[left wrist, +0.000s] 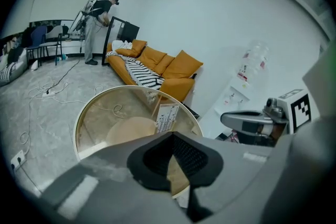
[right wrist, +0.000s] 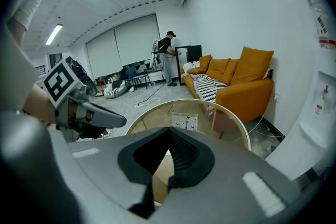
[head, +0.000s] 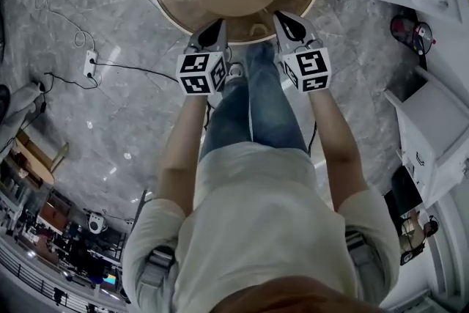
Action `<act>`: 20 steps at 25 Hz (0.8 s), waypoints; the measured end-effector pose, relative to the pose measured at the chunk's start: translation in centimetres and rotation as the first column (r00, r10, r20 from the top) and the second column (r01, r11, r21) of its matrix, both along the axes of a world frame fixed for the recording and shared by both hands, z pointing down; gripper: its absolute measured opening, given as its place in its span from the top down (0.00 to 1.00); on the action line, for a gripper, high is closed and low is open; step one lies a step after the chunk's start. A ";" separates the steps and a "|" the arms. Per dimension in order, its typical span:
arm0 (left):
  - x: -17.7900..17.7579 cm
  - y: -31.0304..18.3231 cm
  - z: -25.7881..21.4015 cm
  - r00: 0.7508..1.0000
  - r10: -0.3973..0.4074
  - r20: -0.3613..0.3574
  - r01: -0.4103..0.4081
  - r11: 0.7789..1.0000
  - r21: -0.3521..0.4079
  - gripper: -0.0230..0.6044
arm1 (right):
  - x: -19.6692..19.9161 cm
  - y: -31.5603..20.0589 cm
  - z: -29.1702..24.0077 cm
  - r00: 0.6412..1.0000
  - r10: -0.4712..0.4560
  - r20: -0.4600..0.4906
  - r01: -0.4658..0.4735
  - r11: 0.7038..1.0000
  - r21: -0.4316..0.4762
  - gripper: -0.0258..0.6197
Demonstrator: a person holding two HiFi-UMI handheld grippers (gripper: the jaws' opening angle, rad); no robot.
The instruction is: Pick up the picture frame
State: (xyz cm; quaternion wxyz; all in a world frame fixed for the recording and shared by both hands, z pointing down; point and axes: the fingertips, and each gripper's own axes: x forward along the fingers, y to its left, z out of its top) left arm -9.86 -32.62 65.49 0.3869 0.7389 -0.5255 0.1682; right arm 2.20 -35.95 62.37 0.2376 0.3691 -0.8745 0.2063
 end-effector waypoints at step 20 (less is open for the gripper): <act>2.4 -6.7 12.6 0.996 0.060 0.069 -0.056 0.997 -0.061 0.76 | -0.2 -8.1 13.5 0.991 -0.132 -0.031 0.128 0.986 -0.106 0.84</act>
